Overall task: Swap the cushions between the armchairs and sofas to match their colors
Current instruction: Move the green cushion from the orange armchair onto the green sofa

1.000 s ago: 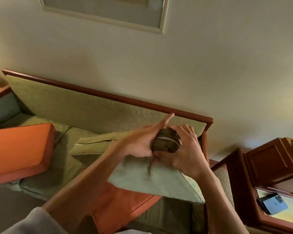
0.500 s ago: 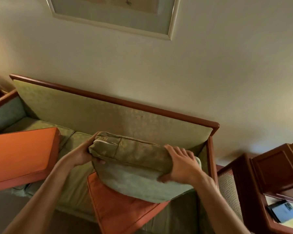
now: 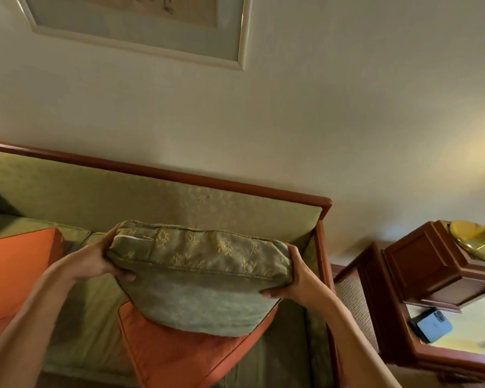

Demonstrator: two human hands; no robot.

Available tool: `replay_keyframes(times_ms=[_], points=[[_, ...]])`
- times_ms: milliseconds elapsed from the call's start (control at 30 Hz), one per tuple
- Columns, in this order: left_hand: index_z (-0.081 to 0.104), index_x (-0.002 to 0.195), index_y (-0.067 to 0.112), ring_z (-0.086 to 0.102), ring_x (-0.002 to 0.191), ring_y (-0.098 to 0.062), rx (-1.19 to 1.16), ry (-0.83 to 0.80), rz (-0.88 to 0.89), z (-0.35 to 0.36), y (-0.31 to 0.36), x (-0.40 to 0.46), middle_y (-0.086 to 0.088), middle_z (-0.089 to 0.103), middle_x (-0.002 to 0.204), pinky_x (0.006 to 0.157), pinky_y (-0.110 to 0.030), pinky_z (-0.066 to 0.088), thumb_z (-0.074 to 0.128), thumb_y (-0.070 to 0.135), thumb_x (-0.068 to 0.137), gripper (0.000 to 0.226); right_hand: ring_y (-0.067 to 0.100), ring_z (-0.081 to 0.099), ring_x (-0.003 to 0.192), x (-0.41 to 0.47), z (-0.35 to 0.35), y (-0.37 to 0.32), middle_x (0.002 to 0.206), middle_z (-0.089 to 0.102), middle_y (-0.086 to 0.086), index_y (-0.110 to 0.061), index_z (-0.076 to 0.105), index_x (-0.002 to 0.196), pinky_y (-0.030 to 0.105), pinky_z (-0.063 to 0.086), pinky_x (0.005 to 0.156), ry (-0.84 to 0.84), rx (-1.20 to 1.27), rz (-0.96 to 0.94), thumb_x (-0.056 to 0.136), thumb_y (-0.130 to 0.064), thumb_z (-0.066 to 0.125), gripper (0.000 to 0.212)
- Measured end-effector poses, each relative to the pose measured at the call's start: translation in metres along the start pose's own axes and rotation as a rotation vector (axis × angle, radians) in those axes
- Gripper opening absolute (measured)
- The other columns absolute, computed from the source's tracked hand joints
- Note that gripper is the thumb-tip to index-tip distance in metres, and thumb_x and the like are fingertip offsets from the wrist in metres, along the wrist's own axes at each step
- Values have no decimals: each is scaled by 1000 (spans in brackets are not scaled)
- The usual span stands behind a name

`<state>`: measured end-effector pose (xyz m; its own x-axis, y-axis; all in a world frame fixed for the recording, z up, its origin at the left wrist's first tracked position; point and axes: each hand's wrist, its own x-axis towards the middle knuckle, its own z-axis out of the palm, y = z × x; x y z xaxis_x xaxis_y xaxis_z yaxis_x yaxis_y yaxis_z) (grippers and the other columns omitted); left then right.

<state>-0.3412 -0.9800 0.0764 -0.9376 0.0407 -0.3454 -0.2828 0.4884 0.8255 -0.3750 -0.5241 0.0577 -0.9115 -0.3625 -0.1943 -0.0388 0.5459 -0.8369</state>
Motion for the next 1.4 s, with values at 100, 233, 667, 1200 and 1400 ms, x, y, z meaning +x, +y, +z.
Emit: replay_keyframes(times_ms=[100,233,667,1200,1400], points=[[36,142,21,51,117,-17,212,-28,-176,-12,22,-2,6,55,125,95,-24,45,103,20,42,120,-4,54,118,0,4,0,129,53,-20,-40,33,134,22,51,96,-2,14,-10,49,-36,100,109],[-13,157,15,2,150,-44,897,92,-326,47,78,-3,-23,-4,164,121,-55,8,91,64,46,160,-12,53,112,-4,13,-1,127,55,-16,-30,32,134,8,45,86,19,75,-11,53,-27,99,105],[35,141,9,41,130,-32,1167,118,482,272,154,15,-13,45,136,118,-57,16,82,22,70,86,15,67,100,-39,21,28,108,68,-1,-15,46,118,38,56,85,215,155,-72,59,-5,93,76],[48,139,23,57,124,-25,425,286,227,53,29,-57,-4,60,134,97,-26,41,68,21,76,66,18,38,130,48,167,-123,142,40,-8,-26,26,150,40,31,108,-63,-454,-322,64,-70,74,108],[37,146,-7,52,129,-34,303,303,20,-1,-102,-43,-11,54,132,98,-9,30,78,-9,70,86,25,22,145,61,180,-38,156,27,-4,-26,11,155,48,15,120,-231,-726,-136,57,-80,69,126]])
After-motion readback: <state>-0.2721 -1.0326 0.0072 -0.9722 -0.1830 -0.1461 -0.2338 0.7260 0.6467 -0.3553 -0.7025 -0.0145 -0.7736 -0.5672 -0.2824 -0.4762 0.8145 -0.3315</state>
